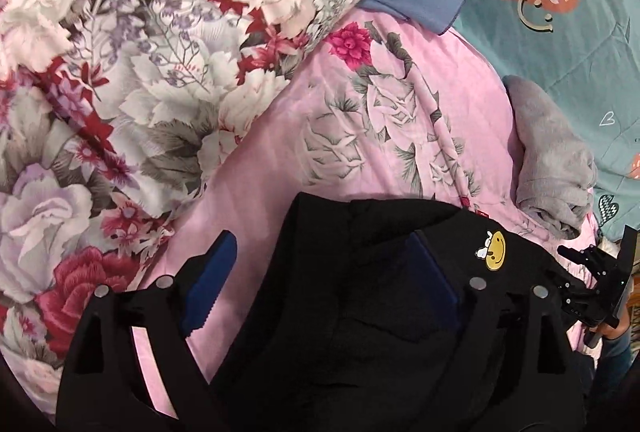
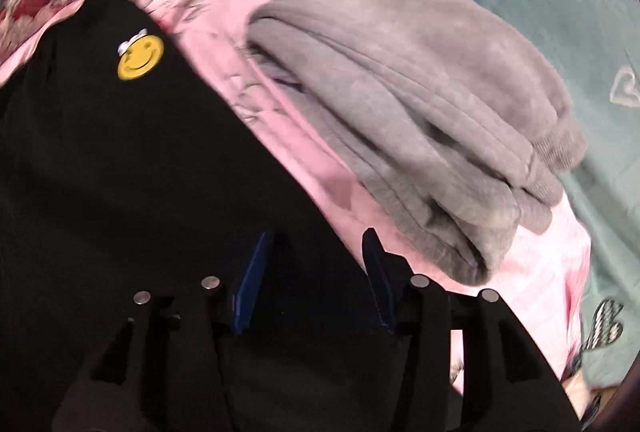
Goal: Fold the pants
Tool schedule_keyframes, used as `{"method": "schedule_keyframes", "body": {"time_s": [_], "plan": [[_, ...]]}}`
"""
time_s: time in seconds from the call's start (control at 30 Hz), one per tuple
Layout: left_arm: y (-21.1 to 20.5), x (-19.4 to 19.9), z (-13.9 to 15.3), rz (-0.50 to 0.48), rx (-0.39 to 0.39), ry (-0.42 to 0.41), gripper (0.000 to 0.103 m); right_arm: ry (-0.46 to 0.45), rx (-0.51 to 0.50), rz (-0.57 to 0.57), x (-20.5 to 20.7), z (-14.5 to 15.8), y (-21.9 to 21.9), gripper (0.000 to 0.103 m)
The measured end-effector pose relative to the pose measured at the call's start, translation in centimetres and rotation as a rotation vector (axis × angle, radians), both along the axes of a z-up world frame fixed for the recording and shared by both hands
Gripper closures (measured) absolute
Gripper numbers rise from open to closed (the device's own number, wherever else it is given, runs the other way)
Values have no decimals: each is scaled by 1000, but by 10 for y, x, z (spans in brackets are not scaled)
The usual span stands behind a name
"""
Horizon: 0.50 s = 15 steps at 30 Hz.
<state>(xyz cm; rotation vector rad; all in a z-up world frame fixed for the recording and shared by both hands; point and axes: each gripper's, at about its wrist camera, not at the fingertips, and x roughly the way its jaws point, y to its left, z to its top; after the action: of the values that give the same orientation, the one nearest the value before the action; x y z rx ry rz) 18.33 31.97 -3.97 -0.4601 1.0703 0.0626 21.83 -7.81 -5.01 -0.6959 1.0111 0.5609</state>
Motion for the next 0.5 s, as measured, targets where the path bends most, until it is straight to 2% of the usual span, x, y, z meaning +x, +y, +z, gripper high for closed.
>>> {"method": "schedule_keyframes", "body": {"time_s": [0.2,0.37,0.5], "plan": [[9,12,-22,-31,-201,31,15,61,128,-41,16,4,-11,53],[4,28,-29,-77,-191,23,15,87,139,-82,22,-2,-15,53],[5,37,-36,-116,-256,7,4,92,150,-97,22,-10,-20,53]]}}
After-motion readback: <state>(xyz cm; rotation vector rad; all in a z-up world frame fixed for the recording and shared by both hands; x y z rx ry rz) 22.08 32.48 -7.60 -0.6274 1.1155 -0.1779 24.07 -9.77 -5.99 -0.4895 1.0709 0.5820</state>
